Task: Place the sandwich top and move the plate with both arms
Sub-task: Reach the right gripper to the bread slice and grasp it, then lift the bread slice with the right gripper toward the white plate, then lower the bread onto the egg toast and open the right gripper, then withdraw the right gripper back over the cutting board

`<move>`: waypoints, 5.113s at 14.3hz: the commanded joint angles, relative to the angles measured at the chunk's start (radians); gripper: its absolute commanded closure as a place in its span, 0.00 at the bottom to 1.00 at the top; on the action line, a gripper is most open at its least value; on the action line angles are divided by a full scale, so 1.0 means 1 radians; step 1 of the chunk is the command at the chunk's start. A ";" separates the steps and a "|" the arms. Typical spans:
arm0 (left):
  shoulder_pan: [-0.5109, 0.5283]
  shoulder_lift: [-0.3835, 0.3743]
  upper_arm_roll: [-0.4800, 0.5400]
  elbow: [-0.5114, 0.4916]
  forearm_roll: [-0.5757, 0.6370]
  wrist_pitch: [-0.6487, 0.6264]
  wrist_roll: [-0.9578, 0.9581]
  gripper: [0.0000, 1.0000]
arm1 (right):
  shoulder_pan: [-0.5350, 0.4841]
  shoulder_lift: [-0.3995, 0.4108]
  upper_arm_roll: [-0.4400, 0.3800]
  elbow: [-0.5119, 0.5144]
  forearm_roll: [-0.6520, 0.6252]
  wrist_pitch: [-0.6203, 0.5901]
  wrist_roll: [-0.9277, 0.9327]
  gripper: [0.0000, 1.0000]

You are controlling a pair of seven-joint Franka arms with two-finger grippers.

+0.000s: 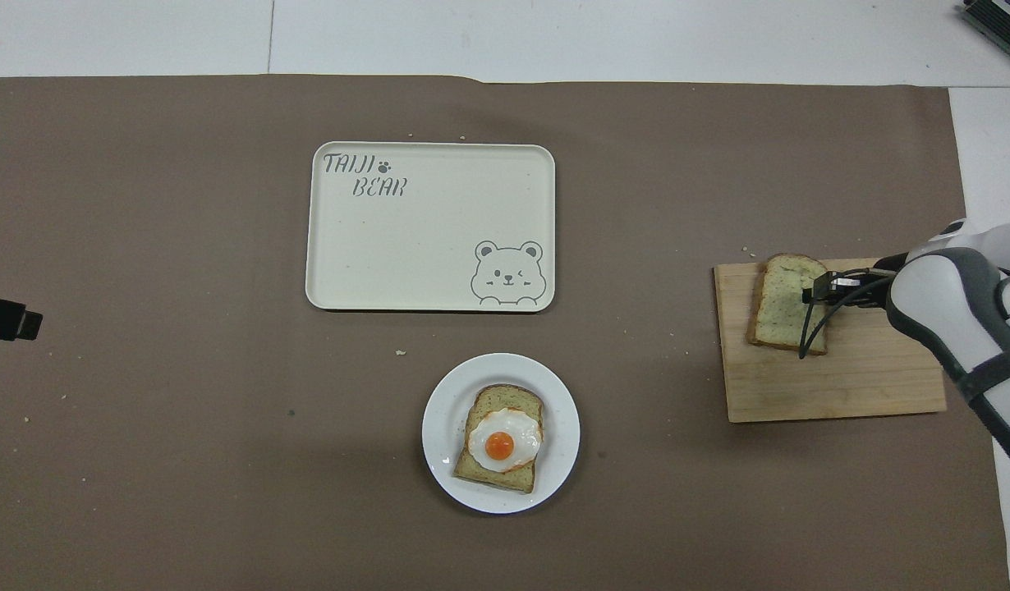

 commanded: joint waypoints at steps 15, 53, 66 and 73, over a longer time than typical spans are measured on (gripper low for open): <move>0.007 -0.016 -0.006 -0.019 0.006 -0.001 -0.009 0.00 | 0.016 -0.094 0.057 0.232 -0.142 -0.473 -0.189 1.00; 0.007 -0.016 -0.006 -0.019 0.006 -0.001 -0.009 0.00 | 0.723 -0.167 0.114 -0.075 -0.067 -0.037 0.577 0.00; 0.007 -0.016 -0.006 -0.019 0.006 -0.001 -0.009 0.00 | 0.345 -0.271 0.112 0.166 -0.357 -0.300 0.555 0.00; -0.004 -0.016 -0.008 -0.019 0.006 -0.003 -0.012 0.00 | 0.225 -0.349 0.100 0.275 -0.357 -0.430 0.543 0.00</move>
